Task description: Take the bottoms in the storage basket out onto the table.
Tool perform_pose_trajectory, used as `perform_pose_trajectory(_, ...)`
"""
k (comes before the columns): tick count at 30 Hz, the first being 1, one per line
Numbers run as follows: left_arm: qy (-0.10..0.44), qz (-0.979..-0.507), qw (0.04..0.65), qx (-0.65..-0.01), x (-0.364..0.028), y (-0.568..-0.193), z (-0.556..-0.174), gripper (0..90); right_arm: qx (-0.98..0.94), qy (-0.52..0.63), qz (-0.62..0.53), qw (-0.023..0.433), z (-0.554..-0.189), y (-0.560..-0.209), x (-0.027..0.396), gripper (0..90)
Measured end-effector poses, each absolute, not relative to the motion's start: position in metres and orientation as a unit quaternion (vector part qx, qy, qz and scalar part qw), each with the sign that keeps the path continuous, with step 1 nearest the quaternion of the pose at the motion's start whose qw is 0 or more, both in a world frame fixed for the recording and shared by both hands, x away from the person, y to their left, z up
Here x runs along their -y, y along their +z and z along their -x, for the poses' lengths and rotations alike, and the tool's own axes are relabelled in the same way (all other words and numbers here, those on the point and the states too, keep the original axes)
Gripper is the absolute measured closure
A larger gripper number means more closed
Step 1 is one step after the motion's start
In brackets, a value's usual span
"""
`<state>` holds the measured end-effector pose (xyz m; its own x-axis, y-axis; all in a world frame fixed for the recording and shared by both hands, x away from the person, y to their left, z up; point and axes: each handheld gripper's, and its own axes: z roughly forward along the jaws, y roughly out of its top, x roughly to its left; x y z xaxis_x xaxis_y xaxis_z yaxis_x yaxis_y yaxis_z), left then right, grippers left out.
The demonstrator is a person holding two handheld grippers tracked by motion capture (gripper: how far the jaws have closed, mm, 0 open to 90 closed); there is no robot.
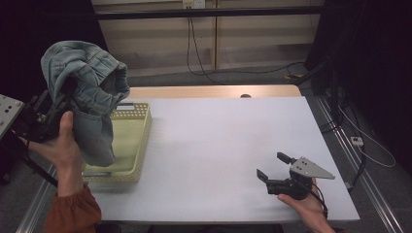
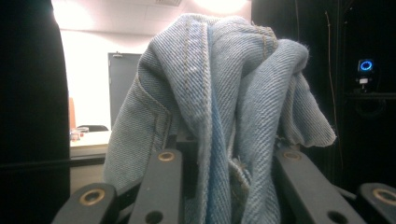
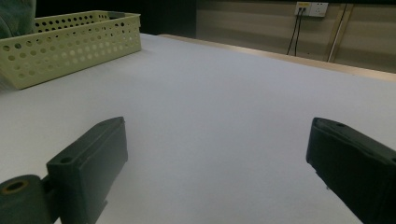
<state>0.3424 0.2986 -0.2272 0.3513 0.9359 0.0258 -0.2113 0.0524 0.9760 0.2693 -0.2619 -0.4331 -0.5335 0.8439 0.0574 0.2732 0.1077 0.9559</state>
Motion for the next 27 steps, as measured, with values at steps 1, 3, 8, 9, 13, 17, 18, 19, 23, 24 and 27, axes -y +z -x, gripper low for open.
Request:
perform_pose_trajectory(1,0.451,-0.519,0.637,-0.347,-0.298,-0.226,-0.342,73.2,-0.694,0.533,-0.402,0.267,-0.269,-0.433,0.262,5.2)
perform_pose_trajectory(3,0.452,-0.522,0.636,-0.344,-0.296,-0.224,-0.341,73.2,-0.695,0.534,-0.402,0.267,-0.269,-0.433,0.262,5.3)
perform_pose_trajectory(8,0.447,-0.524,0.639,-0.342,-0.290,-0.219,-0.343,73.2,-0.695,0.533,-0.402,0.267,-0.269,-0.433,0.262,5.3)
perform_pose_trajectory(9,0.445,-0.524,0.640,-0.343,-0.289,-0.218,-0.343,73.2,-0.695,0.533,-0.401,0.267,-0.269,-0.433,0.262,5.3)
perform_pose_trajectory(13,0.442,-0.527,0.642,-0.338,-0.283,-0.215,-0.345,73.2,-0.695,0.533,-0.401,0.267,-0.269,-0.433,0.262,5.3)
perform_pose_trajectory(17,0.437,-0.529,0.646,-0.334,-0.277,-0.213,-0.347,73.2,-0.695,0.534,-0.401,0.267,-0.269,-0.433,0.262,5.3)
perform_pose_trajectory(18,0.436,-0.529,0.647,-0.335,-0.275,-0.213,-0.346,73.1,-0.695,0.533,-0.401,0.267,-0.269,-0.433,0.262,5.3)
perform_pose_trajectory(19,0.435,-0.529,0.648,-0.335,-0.273,-0.212,-0.346,73.1,-0.696,0.533,-0.401,0.266,-0.270,-0.433,0.262,5.3)
perform_pose_trajectory(23,0.430,-0.528,0.655,-0.329,-0.267,-0.207,-0.345,73.1,-0.696,0.533,-0.400,0.267,-0.269,-0.433,0.262,5.3)
perform_pose_trajectory(24,0.430,-0.528,0.655,-0.329,-0.267,-0.207,-0.345,73.1,-0.696,0.534,-0.400,0.266,-0.269,-0.433,0.262,5.3)
perform_pose_trajectory(27,0.426,-0.528,0.661,-0.321,-0.259,-0.201,-0.345,73.1,-0.696,0.534,-0.400,0.266,-0.269,-0.433,0.262,5.3)
